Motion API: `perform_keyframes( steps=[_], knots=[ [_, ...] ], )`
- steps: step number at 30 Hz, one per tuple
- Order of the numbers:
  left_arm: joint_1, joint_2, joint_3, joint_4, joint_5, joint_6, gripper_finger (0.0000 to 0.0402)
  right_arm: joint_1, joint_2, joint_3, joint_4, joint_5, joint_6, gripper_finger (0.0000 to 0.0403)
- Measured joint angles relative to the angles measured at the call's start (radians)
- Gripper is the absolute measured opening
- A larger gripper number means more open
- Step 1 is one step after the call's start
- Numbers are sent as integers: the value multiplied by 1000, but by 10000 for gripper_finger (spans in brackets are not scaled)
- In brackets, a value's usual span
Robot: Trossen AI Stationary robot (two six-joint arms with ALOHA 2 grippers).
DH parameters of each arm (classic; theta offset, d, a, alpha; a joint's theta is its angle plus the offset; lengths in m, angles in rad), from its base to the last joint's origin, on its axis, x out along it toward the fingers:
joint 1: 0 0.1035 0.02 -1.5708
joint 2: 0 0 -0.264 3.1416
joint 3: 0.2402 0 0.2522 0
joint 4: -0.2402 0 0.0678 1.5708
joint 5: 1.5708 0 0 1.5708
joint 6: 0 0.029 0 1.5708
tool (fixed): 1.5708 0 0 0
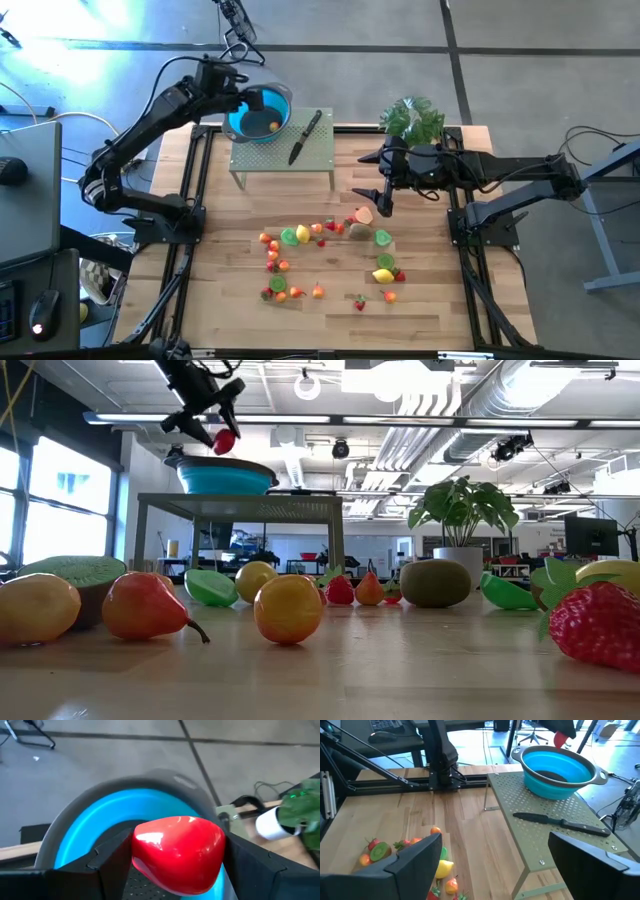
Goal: Pick & Place Fruit
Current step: Put the half apple into the strainer bowl on the shelf
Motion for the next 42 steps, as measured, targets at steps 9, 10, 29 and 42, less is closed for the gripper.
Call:
perform_keyframes(
  steps=[9, 10, 29, 42],
  knots=[
    [0, 101, -7, 1, -1, -8, 269, 0, 0, 0, 0, -1, 0, 358],
    [0, 109, -7, 1, -2, -8, 269, 0, 0, 0, 0, -1, 0, 358],
    [0, 158, -8, 2, -2, -9, 271, 0, 0, 0, 0, 14, 0, 358],
    [0, 158, -8, -1, 16, -56, 272, 0, 0, 0, -1, 18, -8, 358]
  ],
)
